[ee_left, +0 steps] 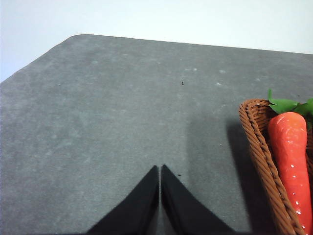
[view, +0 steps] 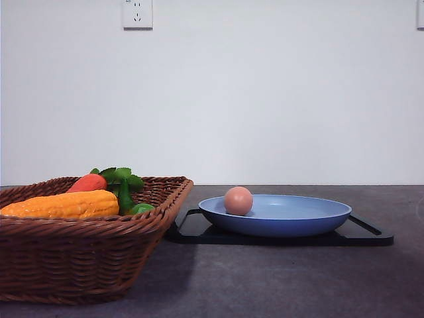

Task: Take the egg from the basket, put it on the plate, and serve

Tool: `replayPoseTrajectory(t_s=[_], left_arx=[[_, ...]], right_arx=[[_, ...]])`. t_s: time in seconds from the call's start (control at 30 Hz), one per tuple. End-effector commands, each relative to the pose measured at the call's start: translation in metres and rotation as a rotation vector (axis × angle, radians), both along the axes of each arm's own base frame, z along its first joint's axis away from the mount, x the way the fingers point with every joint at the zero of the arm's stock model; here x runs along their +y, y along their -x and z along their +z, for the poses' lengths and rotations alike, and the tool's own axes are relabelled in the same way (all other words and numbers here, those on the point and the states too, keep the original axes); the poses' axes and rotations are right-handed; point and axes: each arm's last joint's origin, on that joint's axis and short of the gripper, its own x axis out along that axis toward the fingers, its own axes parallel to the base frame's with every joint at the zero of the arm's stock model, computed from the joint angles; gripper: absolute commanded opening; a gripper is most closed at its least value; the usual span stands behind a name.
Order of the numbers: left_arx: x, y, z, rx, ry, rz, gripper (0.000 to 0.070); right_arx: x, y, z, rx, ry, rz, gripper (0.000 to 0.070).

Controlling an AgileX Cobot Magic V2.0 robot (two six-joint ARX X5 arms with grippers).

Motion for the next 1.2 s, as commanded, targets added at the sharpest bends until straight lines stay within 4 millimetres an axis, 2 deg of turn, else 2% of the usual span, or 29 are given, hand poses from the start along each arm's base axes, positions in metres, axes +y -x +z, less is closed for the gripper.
replayPoseTrajectory(t_s=[0.0, 0.37, 1.17], left_arx=[[0.0, 0.0, -0.008, 0.053, -0.003, 0.002, 0.0], [0.0, 0.0, -0.008, 0.053, -0.003, 0.002, 0.0], [0.0, 0.0, -0.008, 0.053, -0.003, 0.002, 0.0]], right_arx=[[-0.001, -0.001, -0.004, 0.002, -0.025, -0.005, 0.0], [-0.002, 0.0, -0.027, 0.214, -0.061, -0.028, 0.0], [-0.002, 0.0, -0.024, 0.187, -0.062, -0.029, 0.0]])
